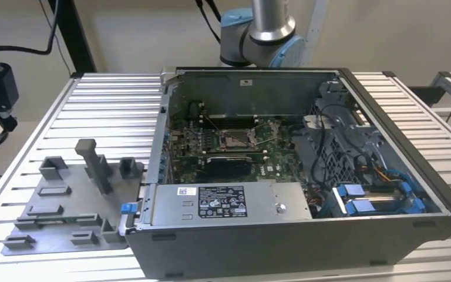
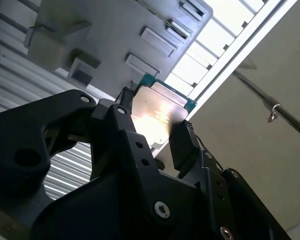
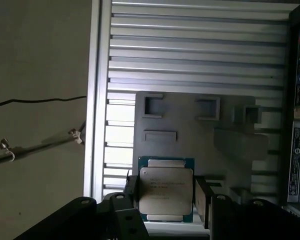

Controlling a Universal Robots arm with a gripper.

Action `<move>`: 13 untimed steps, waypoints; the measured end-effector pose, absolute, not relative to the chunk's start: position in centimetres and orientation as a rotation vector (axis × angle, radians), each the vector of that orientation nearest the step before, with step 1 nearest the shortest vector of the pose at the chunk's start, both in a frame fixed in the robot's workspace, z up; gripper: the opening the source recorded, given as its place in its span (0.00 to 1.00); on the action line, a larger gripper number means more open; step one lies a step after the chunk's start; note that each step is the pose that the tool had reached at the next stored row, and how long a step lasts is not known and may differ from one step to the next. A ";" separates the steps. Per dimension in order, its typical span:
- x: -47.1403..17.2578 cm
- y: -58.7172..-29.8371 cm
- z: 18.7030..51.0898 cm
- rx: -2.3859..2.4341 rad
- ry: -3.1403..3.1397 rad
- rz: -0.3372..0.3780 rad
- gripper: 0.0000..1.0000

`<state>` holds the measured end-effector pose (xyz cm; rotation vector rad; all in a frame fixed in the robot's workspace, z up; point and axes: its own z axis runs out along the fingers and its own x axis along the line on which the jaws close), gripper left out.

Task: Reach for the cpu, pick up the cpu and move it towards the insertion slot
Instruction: 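Pick up the cpu and move it towards the insertion slot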

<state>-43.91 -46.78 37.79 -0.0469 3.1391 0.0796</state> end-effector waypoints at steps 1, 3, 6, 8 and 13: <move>-43.9 -46.8 37.9 -0.047 3.139 0.080 0.00; -43.9 -46.8 38.1 -0.047 3.139 0.080 0.00; -43.9 -46.8 38.3 -0.047 3.139 0.080 0.00; -43.9 -46.8 38.3 -0.047 3.139 0.080 0.00; -43.9 -46.8 38.3 -0.047 3.139 0.080 0.00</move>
